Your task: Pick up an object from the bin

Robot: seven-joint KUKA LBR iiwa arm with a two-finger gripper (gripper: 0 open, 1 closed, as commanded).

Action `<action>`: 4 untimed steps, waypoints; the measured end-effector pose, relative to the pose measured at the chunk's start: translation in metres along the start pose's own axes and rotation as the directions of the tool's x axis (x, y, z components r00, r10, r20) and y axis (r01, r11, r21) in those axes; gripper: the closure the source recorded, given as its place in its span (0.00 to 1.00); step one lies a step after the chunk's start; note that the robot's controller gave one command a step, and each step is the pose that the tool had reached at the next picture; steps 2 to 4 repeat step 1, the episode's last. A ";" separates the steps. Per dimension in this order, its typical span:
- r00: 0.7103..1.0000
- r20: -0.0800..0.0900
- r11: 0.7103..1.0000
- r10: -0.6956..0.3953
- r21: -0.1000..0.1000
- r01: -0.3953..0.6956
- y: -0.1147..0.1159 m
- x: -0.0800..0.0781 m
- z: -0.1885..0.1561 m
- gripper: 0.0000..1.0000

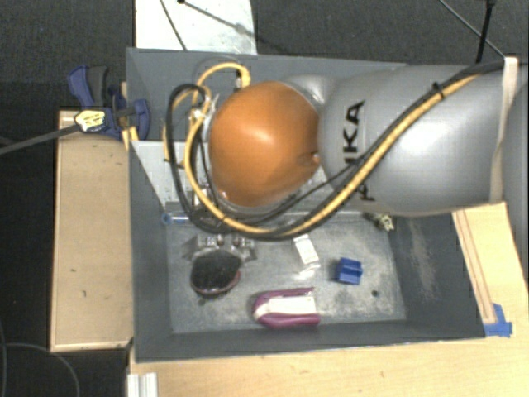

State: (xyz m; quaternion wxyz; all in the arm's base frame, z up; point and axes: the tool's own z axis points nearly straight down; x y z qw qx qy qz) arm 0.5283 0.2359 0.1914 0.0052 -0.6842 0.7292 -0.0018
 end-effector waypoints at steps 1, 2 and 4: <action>1.000 0.000 1.000 -0.014 0.000 0.014 -0.002 0.015 -0.089 1.00; 1.000 0.000 1.000 -0.014 0.000 0.014 -0.002 0.015 -0.089 1.00; 1.000 0.000 1.000 -0.014 0.000 0.014 -0.002 0.015 -0.089 1.00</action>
Offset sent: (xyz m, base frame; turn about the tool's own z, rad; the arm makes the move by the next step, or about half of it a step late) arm -0.0016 -0.0152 0.0842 -0.0188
